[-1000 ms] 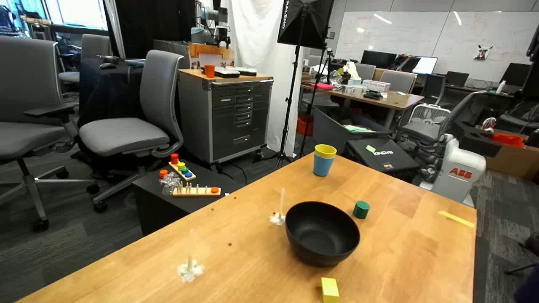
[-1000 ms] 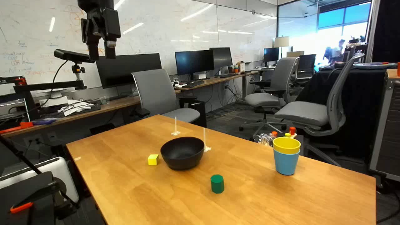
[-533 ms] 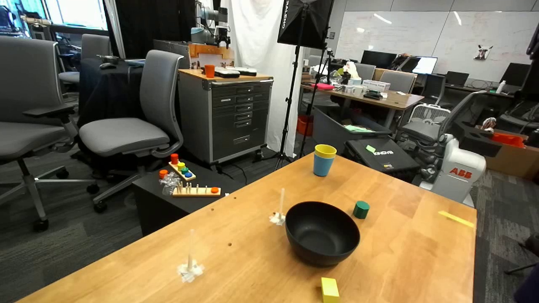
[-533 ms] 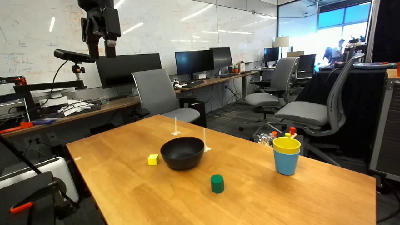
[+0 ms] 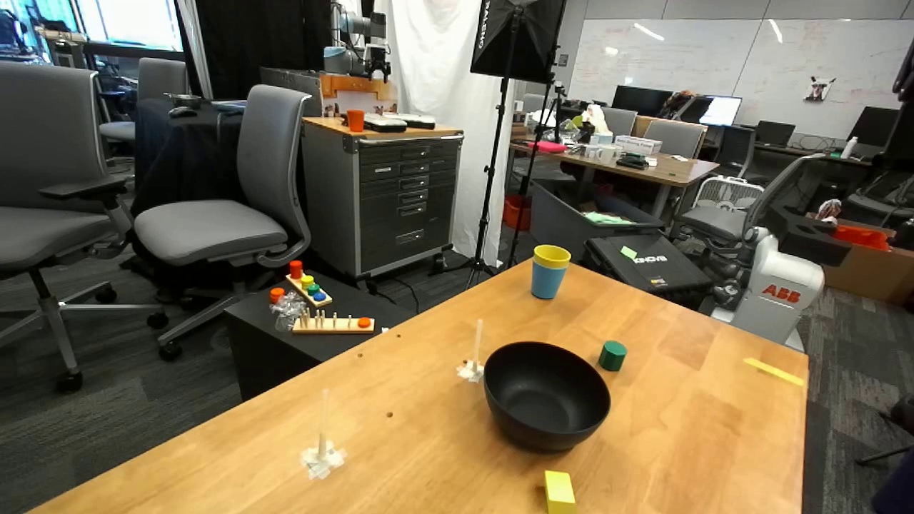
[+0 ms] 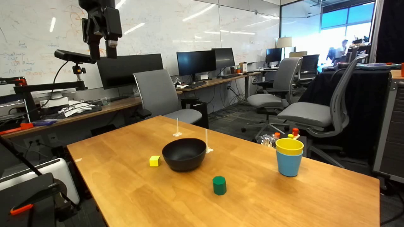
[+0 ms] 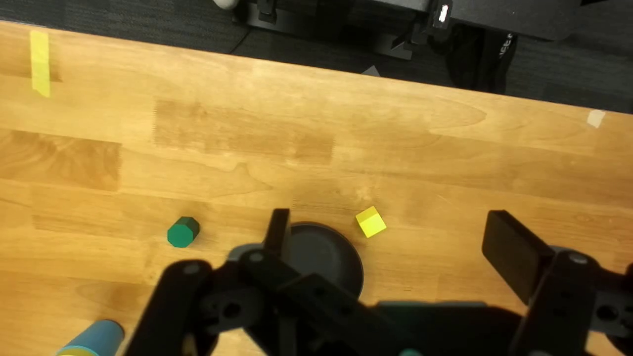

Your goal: Put the green and yellow blocks one at a time in the bowl

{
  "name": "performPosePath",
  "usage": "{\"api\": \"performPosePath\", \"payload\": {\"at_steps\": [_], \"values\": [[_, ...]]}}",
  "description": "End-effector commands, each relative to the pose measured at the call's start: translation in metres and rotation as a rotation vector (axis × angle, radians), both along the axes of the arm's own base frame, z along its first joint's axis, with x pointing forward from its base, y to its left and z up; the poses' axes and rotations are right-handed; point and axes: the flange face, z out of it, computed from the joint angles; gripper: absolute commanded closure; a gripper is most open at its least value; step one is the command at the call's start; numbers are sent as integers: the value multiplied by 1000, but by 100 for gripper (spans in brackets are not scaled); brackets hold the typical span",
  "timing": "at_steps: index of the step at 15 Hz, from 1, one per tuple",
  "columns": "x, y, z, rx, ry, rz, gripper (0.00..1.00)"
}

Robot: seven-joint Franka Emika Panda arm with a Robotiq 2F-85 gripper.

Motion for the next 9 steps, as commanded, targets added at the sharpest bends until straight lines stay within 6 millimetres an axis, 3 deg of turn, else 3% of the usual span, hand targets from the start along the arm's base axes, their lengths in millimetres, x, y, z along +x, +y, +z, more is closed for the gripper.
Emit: {"api": "performPosePath", "payload": {"at_steps": [1, 9], "values": [[0, 0, 0, 0, 1, 0, 0], [1, 3, -2, -32, -27, 6, 0]]}}
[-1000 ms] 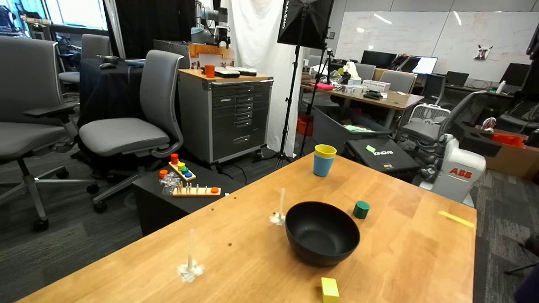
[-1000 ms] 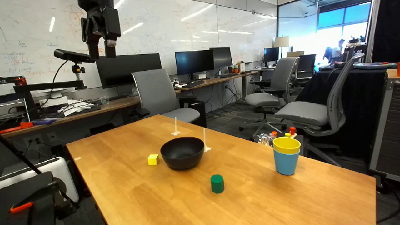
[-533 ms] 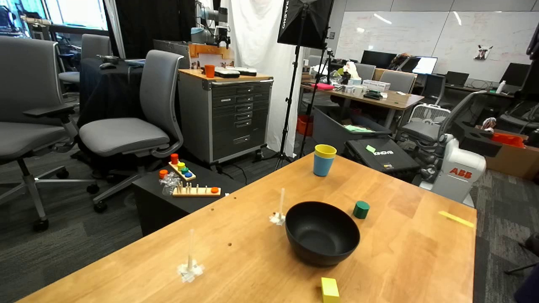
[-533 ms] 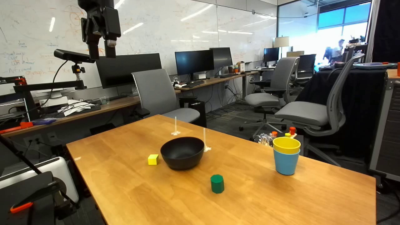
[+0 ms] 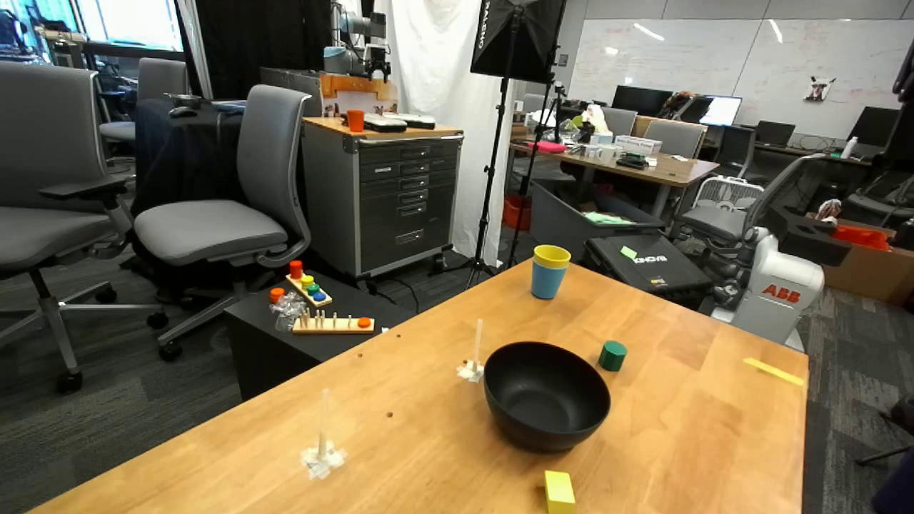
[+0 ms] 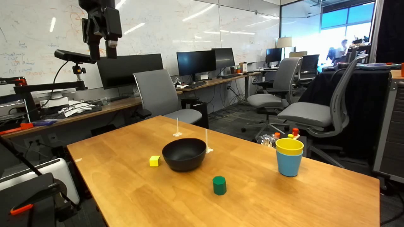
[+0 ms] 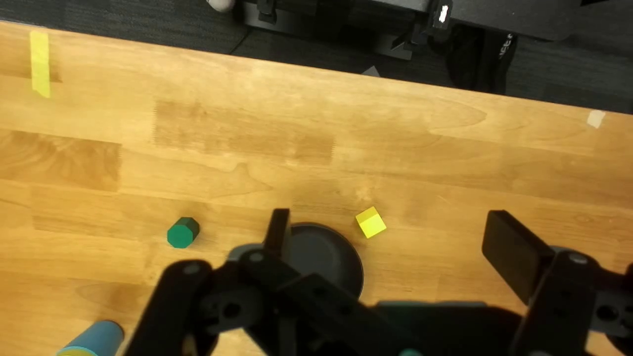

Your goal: Put the green and yellow blocks one at a time in the bowl

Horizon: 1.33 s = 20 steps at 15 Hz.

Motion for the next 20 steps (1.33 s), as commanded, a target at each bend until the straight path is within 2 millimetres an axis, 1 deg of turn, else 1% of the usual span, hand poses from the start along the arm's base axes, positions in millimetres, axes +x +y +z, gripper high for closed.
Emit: {"api": "performPosePath", "payload": {"at_steps": [1, 5, 7, 9, 11, 15, 18, 20], "values": [[4, 3, -4, -41, -42, 2, 0], [25, -3, -9, -83, -186, -69, 0], [37, -11, -11, -111, -242, -98, 0], [50, -24, -14, -137, -292, -133, 0], [61, -41, -20, -152, -313, -164, 0], [80, -87, -39, -180, -343, -278, 0], [98, -127, -50, -171, -388, -435, 0], [110, -150, -58, -143, -402, -538, 0]]}}
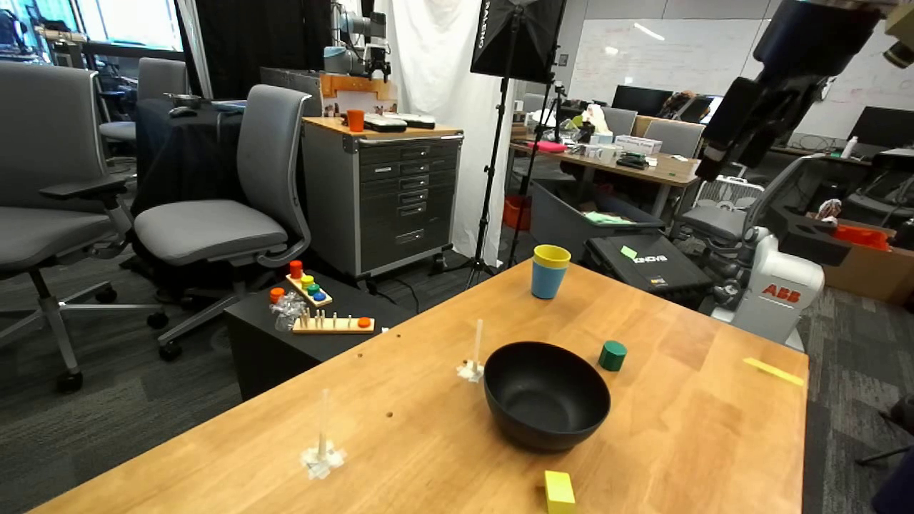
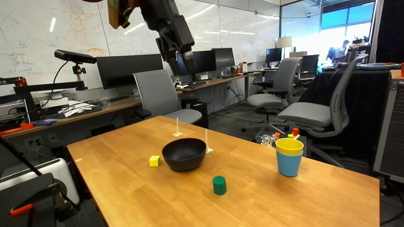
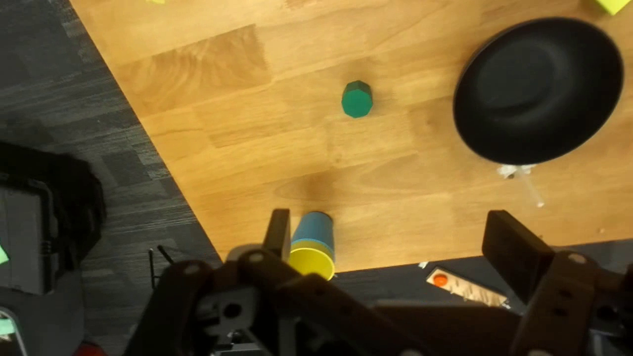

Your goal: Put the green and yellow blocks one at a time in the bowl

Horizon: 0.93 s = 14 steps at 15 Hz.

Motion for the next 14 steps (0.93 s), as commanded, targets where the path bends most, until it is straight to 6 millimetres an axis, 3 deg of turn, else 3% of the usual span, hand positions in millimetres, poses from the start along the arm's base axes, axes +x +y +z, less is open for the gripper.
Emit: {"api": "performPosePath", "payload": {"at_steps": [1, 7, 14], "values": [[31, -38, -10, 45, -63, -162, 0], [55, -65, -67, 114, 0, -288, 0], [77, -70, -122, 143, 31, -316, 0]]}}
